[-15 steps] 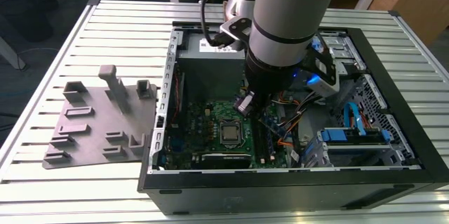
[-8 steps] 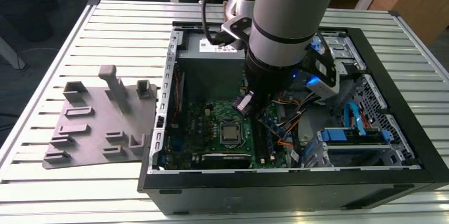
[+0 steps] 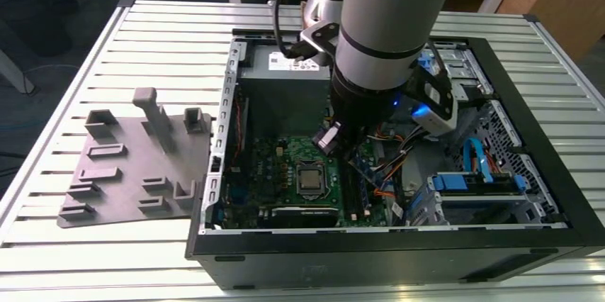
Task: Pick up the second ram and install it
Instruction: 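Insert the second ram into the second slot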
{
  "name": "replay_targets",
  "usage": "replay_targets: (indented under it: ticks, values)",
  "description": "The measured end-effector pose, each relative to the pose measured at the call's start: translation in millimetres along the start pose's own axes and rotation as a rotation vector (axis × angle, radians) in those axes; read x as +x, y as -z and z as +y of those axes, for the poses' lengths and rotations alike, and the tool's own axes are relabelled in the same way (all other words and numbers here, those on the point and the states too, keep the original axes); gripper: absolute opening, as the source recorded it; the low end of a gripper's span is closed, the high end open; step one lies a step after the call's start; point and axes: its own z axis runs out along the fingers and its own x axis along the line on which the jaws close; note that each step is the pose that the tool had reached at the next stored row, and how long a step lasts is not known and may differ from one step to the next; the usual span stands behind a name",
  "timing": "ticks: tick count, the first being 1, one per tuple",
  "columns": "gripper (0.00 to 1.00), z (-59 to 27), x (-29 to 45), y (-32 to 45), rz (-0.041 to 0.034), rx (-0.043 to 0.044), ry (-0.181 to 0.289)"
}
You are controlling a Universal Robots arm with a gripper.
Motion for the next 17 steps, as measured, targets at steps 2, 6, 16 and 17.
replay_targets:
  ticks: [2, 6, 16, 17]
  values:
    - [0.11, 0.0, 0.0, -0.1, -0.0004, 0.0008, -0.01]
    - [0.11, 0.0, 0.0, -0.2, -0.0013, 0.0023, -0.032]
    - [0.11, 0.0, 0.0, -0.4, -0.0034, 0.0061, -0.086]
    - [0.11, 0.0, 0.0, -0.5, -0.0037, 0.0065, -0.091]
